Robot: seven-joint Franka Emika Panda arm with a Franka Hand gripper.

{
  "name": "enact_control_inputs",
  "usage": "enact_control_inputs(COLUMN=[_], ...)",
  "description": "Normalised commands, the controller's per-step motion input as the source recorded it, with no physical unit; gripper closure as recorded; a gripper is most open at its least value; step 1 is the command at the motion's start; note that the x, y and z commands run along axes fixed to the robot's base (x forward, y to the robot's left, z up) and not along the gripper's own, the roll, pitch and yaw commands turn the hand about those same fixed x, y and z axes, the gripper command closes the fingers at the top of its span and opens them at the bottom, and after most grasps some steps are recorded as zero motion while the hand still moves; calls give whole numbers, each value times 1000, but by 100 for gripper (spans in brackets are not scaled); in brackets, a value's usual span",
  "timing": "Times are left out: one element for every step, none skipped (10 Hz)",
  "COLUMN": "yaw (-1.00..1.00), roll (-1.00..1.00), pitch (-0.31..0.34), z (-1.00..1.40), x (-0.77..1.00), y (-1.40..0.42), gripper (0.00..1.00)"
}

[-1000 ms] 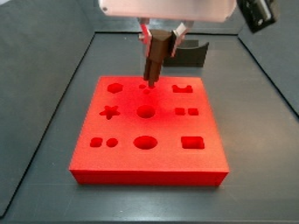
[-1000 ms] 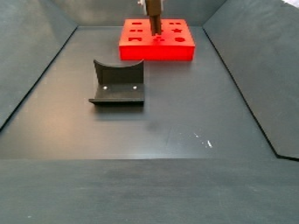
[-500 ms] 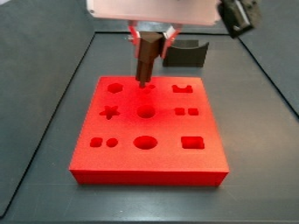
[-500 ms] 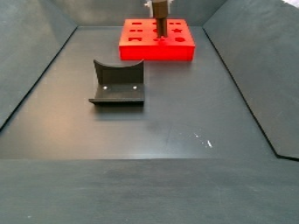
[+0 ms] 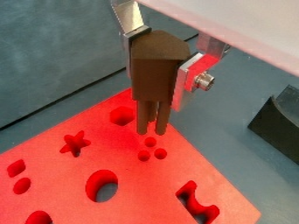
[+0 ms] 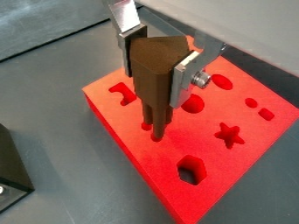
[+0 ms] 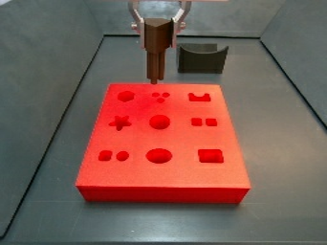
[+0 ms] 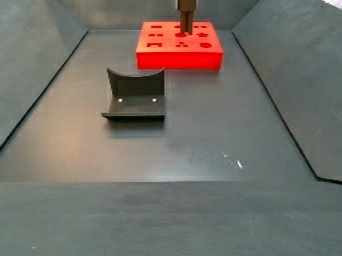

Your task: Insert the 3 prong object.

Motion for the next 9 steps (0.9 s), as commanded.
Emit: enact_control_inputs(yaw=[100, 74, 77, 194, 486, 794, 937, 840, 431], roll=[94, 86, 144, 256, 276, 190, 67, 53, 0], pitch=[-74, -111, -159, -187, -144, -147, -60, 0, 0], z=[-123, -46, 0, 186, 14, -157, -354, -389, -320], x=[374, 500, 486, 220, -63, -177, -217, -257, -169], y=[0, -20, -49, -71, -254, -143, -11, 0, -37], gripper=[100, 100, 100, 100, 100, 100, 100, 100, 100])
